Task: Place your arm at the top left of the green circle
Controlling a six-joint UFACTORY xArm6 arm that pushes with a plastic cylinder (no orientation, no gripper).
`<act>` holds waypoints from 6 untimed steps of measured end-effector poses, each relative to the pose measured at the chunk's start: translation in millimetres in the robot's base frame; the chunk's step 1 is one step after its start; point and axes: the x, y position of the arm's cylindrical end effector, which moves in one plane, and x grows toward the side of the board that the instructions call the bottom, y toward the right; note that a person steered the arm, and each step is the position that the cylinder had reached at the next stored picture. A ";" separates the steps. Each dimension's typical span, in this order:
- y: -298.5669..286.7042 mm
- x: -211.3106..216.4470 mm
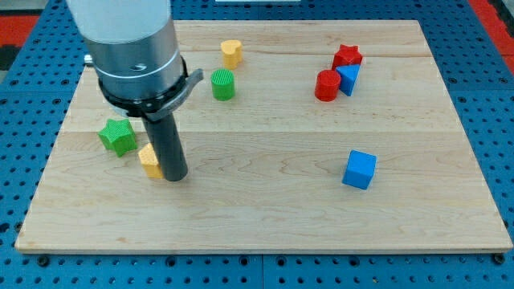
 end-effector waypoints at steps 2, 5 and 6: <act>-25.2 0.0; 73.4 -61.6; 16.0 -88.7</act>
